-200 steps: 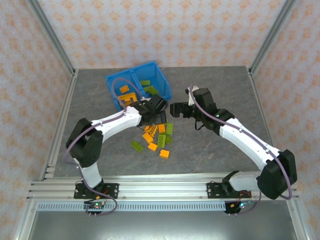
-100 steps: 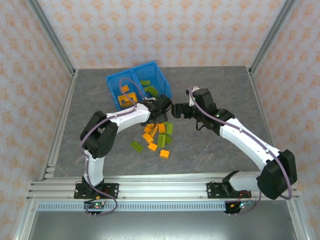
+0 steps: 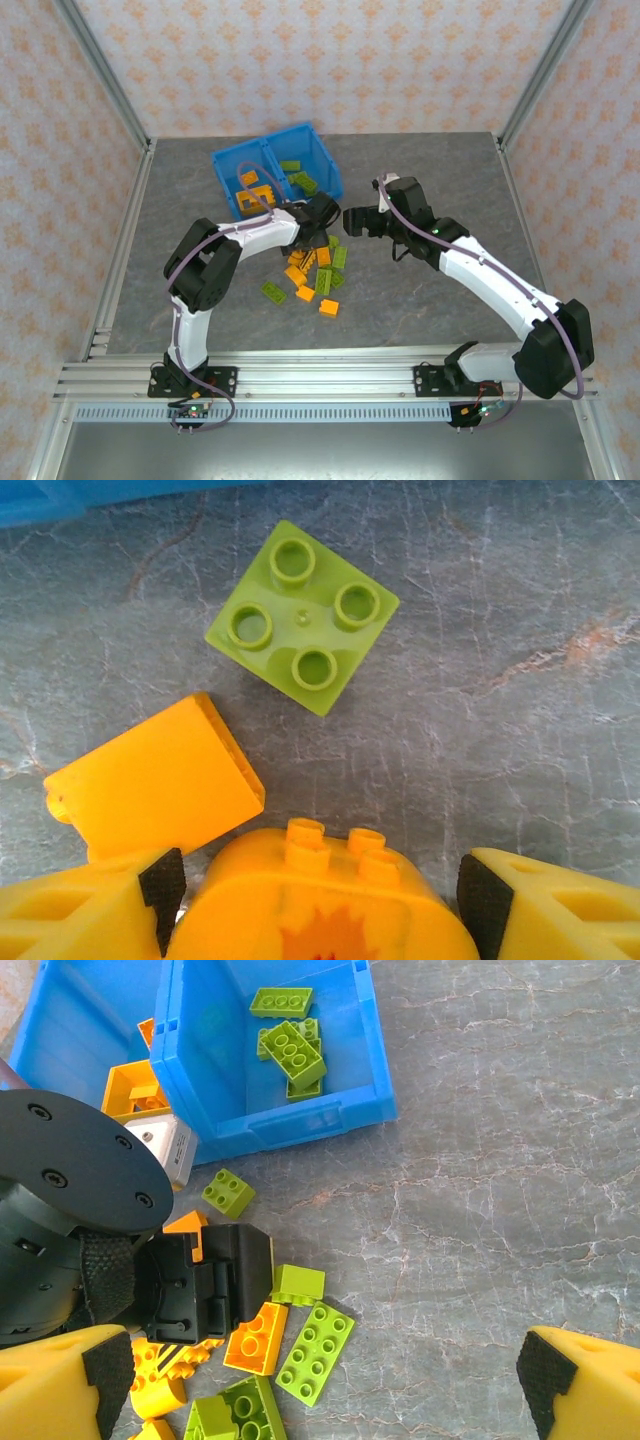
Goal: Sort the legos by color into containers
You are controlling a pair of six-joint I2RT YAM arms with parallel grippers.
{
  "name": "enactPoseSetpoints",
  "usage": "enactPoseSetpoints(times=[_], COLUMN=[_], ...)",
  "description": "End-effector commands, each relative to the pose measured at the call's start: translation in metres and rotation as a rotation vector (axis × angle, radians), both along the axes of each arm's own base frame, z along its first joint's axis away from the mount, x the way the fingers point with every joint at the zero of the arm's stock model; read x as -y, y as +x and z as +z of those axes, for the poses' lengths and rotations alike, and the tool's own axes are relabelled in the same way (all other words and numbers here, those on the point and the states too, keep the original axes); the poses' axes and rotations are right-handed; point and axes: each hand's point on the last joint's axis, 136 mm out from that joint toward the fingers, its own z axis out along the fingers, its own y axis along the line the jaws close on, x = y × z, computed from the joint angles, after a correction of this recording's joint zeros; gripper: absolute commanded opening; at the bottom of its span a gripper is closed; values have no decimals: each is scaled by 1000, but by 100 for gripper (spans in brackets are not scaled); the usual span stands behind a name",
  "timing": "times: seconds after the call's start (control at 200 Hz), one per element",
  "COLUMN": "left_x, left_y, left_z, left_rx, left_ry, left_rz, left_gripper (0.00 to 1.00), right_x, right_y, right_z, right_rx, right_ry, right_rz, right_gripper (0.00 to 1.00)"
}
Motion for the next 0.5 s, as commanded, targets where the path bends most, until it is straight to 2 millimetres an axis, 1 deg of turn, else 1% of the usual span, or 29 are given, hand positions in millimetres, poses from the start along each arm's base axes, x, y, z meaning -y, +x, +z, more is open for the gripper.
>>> enactPoseSetpoints(times=[0.0,0.21,0.295,0.34,0.42,0.495], left_x=[-4,-6,-6,-7,-7,-8], left_y=[-8,-12,-11,-11,-9,-6], left_z=[-10,-11,-9,-7,2,17], left_rx=[-25,-39,-31,-25,-6,20], left_ry=[2,12,6,5,4,5], left_rz=[10,-3,0,2,-1,-6], left_gripper=[75,75,66,63,59,56], right_x=[2,1,2,3,3,3], right_y=[-2,-2,-2,-2,-3,-3], right_z=[7,10,10,9,9,8], right_rx=[5,6,4,2,-3,-6], right_ry=[10,23,24,23,24,26], right_rz=[-14,-20,-24,-29,-31,-35], right_gripper=[99,99,99,99,99,99])
